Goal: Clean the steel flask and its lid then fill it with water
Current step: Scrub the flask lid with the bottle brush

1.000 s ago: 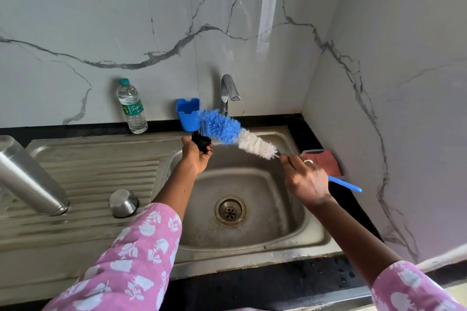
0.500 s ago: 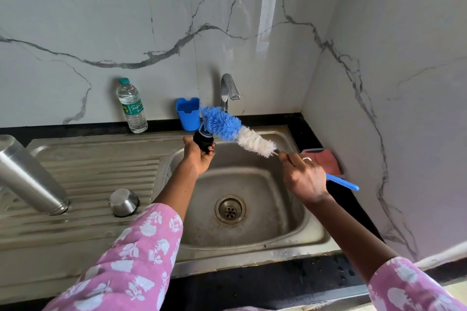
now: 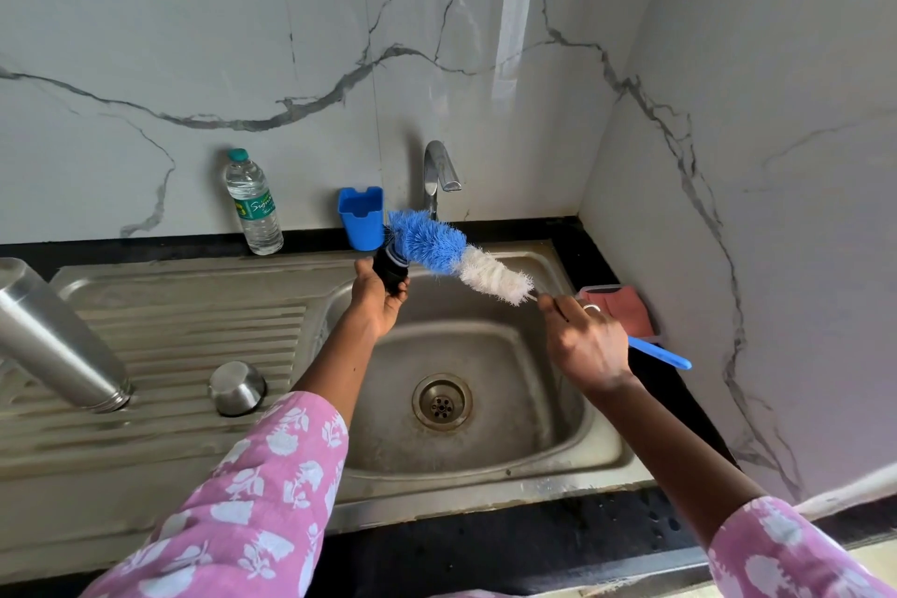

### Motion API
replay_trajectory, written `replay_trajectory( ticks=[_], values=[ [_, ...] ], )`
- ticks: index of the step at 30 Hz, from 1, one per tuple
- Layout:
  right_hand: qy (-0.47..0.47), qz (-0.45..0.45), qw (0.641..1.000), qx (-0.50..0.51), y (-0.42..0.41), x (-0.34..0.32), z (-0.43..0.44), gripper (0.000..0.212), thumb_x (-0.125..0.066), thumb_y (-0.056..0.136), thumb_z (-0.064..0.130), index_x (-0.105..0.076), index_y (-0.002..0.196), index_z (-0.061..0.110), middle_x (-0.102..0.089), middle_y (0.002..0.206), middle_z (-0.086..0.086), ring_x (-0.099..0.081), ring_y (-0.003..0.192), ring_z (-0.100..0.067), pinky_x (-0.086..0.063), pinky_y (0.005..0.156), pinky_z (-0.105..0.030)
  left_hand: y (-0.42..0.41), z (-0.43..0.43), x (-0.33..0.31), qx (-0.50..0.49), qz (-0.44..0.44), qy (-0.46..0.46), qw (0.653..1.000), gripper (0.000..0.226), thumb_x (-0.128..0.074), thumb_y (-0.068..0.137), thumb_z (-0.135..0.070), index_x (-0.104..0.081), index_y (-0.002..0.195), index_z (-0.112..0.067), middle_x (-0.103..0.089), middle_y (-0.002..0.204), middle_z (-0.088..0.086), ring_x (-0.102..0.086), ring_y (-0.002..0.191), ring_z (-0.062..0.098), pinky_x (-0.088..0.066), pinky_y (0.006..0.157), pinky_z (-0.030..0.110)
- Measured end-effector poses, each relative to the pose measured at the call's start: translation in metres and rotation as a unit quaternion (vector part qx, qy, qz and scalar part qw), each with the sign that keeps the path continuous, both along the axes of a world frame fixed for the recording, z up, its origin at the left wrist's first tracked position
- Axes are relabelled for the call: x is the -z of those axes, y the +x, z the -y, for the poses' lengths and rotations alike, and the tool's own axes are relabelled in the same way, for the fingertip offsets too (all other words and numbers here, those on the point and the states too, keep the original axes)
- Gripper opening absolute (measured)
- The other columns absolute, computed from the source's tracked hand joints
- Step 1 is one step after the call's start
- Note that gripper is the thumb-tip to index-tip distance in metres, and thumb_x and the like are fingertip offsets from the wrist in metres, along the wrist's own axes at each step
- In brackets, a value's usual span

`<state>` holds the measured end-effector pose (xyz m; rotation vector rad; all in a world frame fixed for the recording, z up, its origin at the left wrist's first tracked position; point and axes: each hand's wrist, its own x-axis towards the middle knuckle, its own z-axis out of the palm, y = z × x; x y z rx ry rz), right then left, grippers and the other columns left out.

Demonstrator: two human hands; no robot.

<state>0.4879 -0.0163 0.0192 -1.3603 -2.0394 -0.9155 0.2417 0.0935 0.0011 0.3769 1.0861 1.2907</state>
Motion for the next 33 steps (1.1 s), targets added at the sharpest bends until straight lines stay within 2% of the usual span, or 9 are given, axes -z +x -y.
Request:
replay_trajectory(
  ticks=[3,8,12,17,24,29,33],
  values=[
    [-0.001,-0.007,1.0,0.019,-0.003,-0.002,-0.003,0.032,-0.044,0.07,0.007,-0.073,0.085,0.007,-0.057,0.061,-0.004,-0.053,0.041,-0.024,-0.034,0.034,-0.022,0.007,0.001,-0.001,0.033,-0.024,0.015,0.999,0.03,-0.028,0.101,-0.029,-0.045,0.11,-0.006,-0.052,0.08,0.01,-0.046,0.059,0.012,-0.039,0.042,0.016],
    [0.0,-0.012,1.0,0.02,-0.007,0.003,-0.002,0.029,-0.047,0.071,0.006,-0.072,0.085,0.008,-0.056,0.06,-0.003,-0.053,0.042,-0.022,-0.033,0.033,-0.024,0.007,0.002,-0.006,0.019,0.012,0.009,1.0,0.032,-0.031,0.101,-0.032,-0.051,0.101,-0.007,-0.052,0.078,0.009,-0.046,0.06,0.012,-0.04,0.04,0.016],
    [-0.014,-0.023,1.0,0.013,0.002,0.01,0.0,0.028,-0.047,0.071,0.005,-0.071,0.085,0.007,-0.054,0.061,-0.004,-0.052,0.043,-0.024,-0.037,0.034,-0.025,0.0,-0.003,-0.005,0.001,0.033,-0.002,0.999,0.036,-0.032,0.1,-0.037,-0.049,0.11,-0.006,-0.051,0.077,0.008,-0.046,0.06,0.011,-0.04,0.041,0.016],
    [-0.011,-0.027,0.999,0.027,-0.005,0.001,-0.004,0.028,-0.047,0.07,0.006,-0.072,0.083,0.008,-0.056,0.06,-0.003,-0.052,0.04,-0.024,-0.033,0.032,-0.023,0.011,0.003,-0.006,0.059,-0.021,0.005,0.998,0.038,-0.029,0.101,-0.04,-0.051,0.101,-0.009,-0.051,0.075,0.007,-0.044,0.059,0.01,-0.039,0.043,0.015],
    [-0.002,-0.023,1.0,-0.005,0.002,0.007,0.0,0.031,-0.045,0.072,0.006,-0.072,0.088,0.006,-0.056,0.063,-0.005,-0.053,0.043,-0.025,-0.036,0.034,-0.025,0.004,-0.003,-0.01,-0.006,0.02,-0.014,1.0,0.031,-0.033,0.101,-0.035,-0.047,0.092,-0.009,-0.053,0.081,0.011,-0.046,0.059,0.013,-0.039,0.04,0.017],
    [0.005,-0.007,1.0,0.013,-0.003,-0.001,-0.004,0.032,-0.044,0.071,0.006,-0.073,0.086,0.006,-0.057,0.061,-0.004,-0.052,0.042,-0.024,-0.034,0.034,-0.023,0.013,0.003,-0.008,0.045,-0.049,0.005,0.998,0.03,-0.029,0.102,-0.033,-0.049,0.091,-0.013,-0.052,0.079,0.008,-0.045,0.059,0.01,-0.036,0.046,0.017],
    [0.007,0.013,1.0,0.023,-0.005,-0.002,-0.003,0.034,-0.042,0.07,0.005,-0.073,0.085,0.005,-0.057,0.061,-0.004,-0.052,0.042,-0.022,-0.035,0.034,-0.022,0.015,0.003,-0.01,0.048,-0.071,0.014,0.996,0.028,-0.03,0.102,-0.032,-0.05,0.091,-0.015,-0.052,0.079,0.007,-0.043,0.058,0.01,-0.036,0.046,0.017]
  ],
)
